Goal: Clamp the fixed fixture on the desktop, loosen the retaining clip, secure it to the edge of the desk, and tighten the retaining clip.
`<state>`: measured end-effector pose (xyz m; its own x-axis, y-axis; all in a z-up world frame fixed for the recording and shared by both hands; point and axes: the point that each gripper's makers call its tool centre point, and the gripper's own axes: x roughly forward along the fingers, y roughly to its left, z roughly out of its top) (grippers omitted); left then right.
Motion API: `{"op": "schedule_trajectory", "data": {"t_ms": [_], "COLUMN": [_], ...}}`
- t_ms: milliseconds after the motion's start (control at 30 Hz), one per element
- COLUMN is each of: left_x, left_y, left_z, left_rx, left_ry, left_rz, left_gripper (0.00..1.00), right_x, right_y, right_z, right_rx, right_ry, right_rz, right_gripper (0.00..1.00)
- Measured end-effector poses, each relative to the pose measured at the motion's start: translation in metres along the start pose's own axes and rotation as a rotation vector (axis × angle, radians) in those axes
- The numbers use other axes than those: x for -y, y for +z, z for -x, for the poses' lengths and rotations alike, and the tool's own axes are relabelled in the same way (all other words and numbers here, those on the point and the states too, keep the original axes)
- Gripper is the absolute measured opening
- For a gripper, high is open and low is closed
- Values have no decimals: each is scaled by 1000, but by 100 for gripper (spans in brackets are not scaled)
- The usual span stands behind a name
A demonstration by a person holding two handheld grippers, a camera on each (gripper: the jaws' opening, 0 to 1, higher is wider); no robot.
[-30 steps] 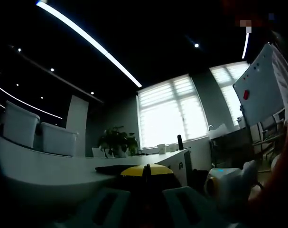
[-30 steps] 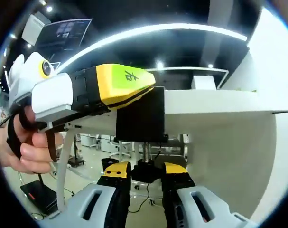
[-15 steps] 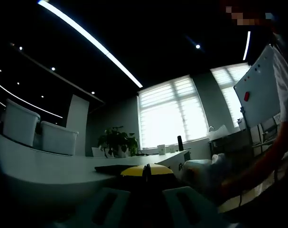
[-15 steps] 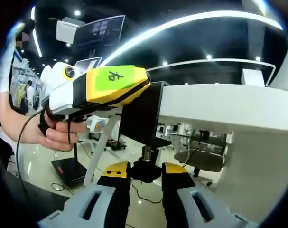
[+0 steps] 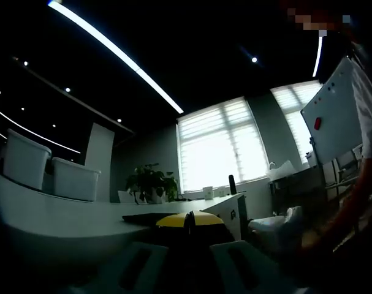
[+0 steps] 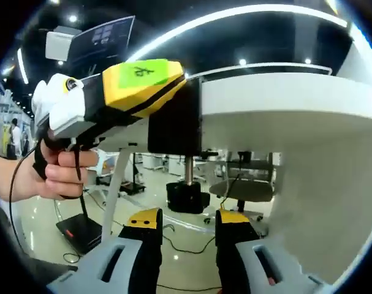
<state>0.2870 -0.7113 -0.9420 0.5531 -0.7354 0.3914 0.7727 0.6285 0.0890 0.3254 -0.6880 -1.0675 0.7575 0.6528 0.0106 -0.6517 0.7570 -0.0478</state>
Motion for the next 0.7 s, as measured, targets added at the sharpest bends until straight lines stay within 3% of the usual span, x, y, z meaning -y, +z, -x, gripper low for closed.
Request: {"op": "schedule_trajectory", "data": {"t_ms": [67, 133, 200, 367, 633, 700], "left_x": [0, 0, -1, -1, -1, -1], "left_y": [0, 0, 0, -1, 0, 0], "left_z": [0, 0, 0, 0, 1, 1], "left_rx": [-1, -3, -4, -5, 2, 4], "left_ry": [0, 2, 4, 6, 12, 13], "left_rz": [-4, -4, -2, -5, 25, 25], "left_gripper": [2, 2, 2, 2, 2, 2], "right_x": [-8, -5, 5, -4, 13, 15], "right_y": [-2, -3, -5, -6, 29, 31], "right_z": [7, 16, 26, 17, -2, -8], "right_rx": [10, 23, 51, 36, 114, 119], "right_ry": [-55, -172, -326, -344, -364, -353], "right_rz": [-23, -51, -157, -102, -36, -26], "right_gripper": [38, 38, 36, 35, 34, 27]}}
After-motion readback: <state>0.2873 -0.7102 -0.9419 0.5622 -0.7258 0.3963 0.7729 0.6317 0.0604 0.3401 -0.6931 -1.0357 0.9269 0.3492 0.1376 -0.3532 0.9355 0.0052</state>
